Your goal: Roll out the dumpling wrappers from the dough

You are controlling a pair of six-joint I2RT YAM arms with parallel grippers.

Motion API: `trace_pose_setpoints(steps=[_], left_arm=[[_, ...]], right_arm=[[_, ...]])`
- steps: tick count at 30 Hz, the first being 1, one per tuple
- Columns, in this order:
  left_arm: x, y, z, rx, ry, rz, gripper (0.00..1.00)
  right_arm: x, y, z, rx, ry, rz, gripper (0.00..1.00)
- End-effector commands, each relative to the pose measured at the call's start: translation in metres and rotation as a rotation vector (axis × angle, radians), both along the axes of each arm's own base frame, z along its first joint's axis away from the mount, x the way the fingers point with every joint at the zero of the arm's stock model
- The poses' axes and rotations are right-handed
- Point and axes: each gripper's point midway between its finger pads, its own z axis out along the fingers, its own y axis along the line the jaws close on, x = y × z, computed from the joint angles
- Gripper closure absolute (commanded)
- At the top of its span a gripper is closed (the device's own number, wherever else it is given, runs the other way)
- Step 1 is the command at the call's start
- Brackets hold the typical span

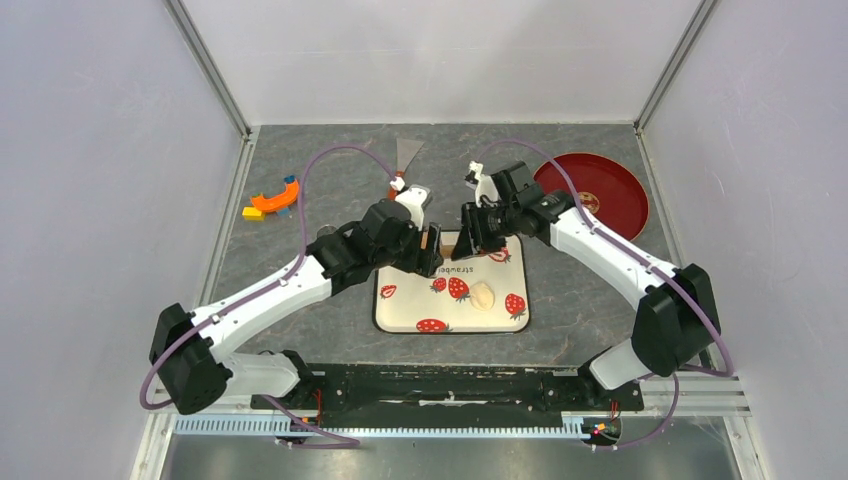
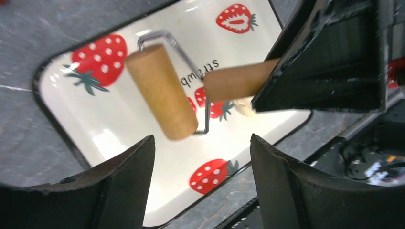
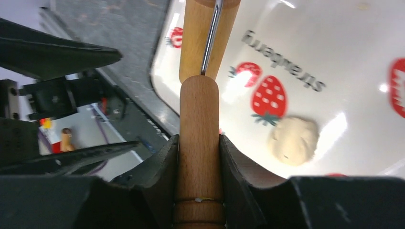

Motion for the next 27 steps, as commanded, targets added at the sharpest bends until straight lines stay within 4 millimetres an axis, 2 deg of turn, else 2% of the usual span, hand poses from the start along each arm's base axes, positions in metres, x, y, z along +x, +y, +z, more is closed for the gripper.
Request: trace_pose_setpoints(steps=[1, 5, 9, 13, 15, 18, 27], left_arm=[[-0.003, -0.017, 0.004, -0.247, 0.115, 0.028, 0.23], [0.010, 0.011, -0.020, -0.353, 0.256, 0.131, 0.23], [0.019, 0.062, -0.047, -0.436, 0.369, 0.274, 0.22], [0.020, 0.116, -0.077, -0.391, 0.439, 0.416, 0.22], [0.016, 0.135, -0.094, -0.357, 0.515, 0.463, 0.23], [0.012, 0.140, -0.110, -0.329, 0.602, 0.417, 0.26], [0.013, 0.123, -0.140, -0.309, 0.712, 0.294, 0.45]], right_arm=[[0.020, -0.031, 0.021, -0.104, -0.149, -0.023, 1.00], [0.022, -0.051, 0.026, -0.171, -0.171, -0.035, 1.00], [0.018, -0.067, 0.031, -0.214, -0.188, -0.032, 1.00], [0.009, -0.079, 0.029, -0.242, -0.175, -0.028, 1.00], [0.007, -0.084, 0.031, -0.252, -0.176, -0.032, 1.00], [0.002, -0.091, 0.033, -0.273, -0.176, -0.028, 1.00], [-0.015, -0.103, 0.032, -0.309, -0.141, -0.008, 1.00]])
